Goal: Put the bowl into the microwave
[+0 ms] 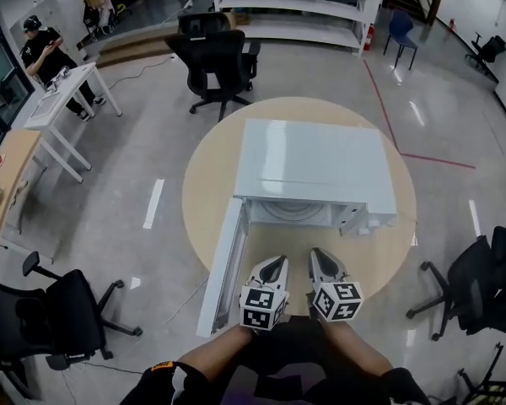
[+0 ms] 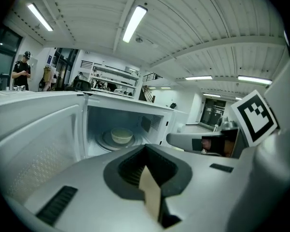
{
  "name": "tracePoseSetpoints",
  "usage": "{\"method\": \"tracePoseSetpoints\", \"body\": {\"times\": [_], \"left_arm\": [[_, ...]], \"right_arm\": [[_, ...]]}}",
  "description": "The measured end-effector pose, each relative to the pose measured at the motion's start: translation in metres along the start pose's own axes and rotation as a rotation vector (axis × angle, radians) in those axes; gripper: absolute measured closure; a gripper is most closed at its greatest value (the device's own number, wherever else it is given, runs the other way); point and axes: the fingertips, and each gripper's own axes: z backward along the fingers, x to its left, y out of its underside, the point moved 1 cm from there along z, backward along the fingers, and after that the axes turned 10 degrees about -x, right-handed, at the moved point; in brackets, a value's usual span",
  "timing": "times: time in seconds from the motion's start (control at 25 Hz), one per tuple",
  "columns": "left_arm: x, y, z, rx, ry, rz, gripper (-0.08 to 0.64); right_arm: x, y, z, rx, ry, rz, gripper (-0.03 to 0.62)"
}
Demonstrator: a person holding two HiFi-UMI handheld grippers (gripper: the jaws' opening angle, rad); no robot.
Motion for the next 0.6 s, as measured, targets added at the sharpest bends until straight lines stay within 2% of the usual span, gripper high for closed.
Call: {"method": "tracePoseSetpoints", "body": {"times": [0.28, 0.44, 0.6], "left_arm": [[-0.014, 0.011, 0.024, -0.001, 0.05, 0.043, 0.512], [-0.022, 0.01, 0.039, -0.014, 0.083, 0.023, 0.512], [-0.019, 0.009, 0.051, -0.024, 0.075, 0.007, 0.512]], "right_arm": [[0.007, 0.011, 0.04, 0.039, 0.047, 0.055, 0.563], [0.015, 0.016, 0.056, 0.051, 0.052, 0.085, 0.563], [0.022, 0.014, 0.064, 0.049, 0.04, 0.11, 0.563]]}}
